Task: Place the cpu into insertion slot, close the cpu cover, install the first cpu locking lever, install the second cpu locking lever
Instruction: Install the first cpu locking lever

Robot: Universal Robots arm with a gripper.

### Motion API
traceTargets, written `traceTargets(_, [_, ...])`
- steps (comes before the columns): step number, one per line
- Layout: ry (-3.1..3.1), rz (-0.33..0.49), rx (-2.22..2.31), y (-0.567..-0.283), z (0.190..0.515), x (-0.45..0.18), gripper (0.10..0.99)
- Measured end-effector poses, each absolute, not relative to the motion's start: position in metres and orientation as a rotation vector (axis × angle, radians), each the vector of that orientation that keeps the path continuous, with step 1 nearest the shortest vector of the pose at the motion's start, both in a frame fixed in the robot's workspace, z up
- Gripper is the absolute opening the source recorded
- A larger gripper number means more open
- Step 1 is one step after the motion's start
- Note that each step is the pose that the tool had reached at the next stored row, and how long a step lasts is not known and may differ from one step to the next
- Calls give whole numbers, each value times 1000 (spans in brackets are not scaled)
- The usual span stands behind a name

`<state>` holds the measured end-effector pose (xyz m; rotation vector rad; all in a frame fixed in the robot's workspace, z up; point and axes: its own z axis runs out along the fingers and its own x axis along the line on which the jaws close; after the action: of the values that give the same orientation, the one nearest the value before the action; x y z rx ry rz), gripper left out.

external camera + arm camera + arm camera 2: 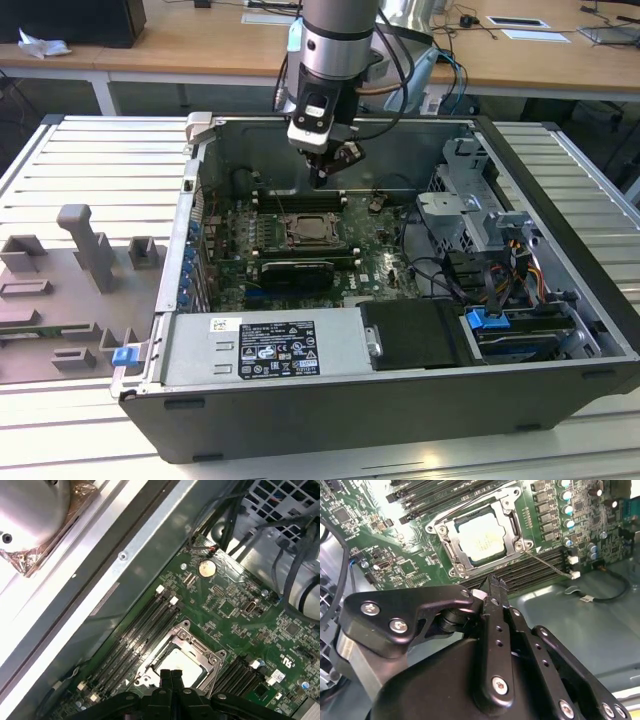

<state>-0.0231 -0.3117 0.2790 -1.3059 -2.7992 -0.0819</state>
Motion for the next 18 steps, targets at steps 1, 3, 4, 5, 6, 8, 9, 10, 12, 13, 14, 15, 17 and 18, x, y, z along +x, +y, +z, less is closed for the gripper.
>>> traceTargets(1, [-2804, -82, -1296, -312, 279, -23, 106])
traceTargets(3, [-2814, -81, -1272, -312, 279, -23, 106])
traceTargets(4, [-2818, -81, -1263, -312, 279, -23, 106])
traceTargets(5, [-2823, -80, -1251, -312, 279, -23, 106])
traceTargets(6, [-2828, -80, -1240, -312, 279, -23, 106])
traceTargets(8, [-2837, -79, -1219, -312, 279, -23, 106])
traceTargets(9, [-2841, -79, -1208, -312, 279, -23, 106])
traceTargets(10, [-2845, -79, -1199, -312, 279, -23, 106])
traceTargets(12, [-2852, -78, -1181, -312, 279, -23, 106])
traceTargets(13, [-2855, -78, -1172, -312, 279, -23, 106])
traceTargets(14, [-2859, -78, -1163, -312, 279, -23, 106])
traceTargets(15, [-2862, -77, -1154, -312, 279, -23, 106])
traceTargets(17, [-2873, -77, -1127, -312, 279, -23, 106])
traceTargets(18, [-2877, -76, -1114, -312, 279, -23, 106])
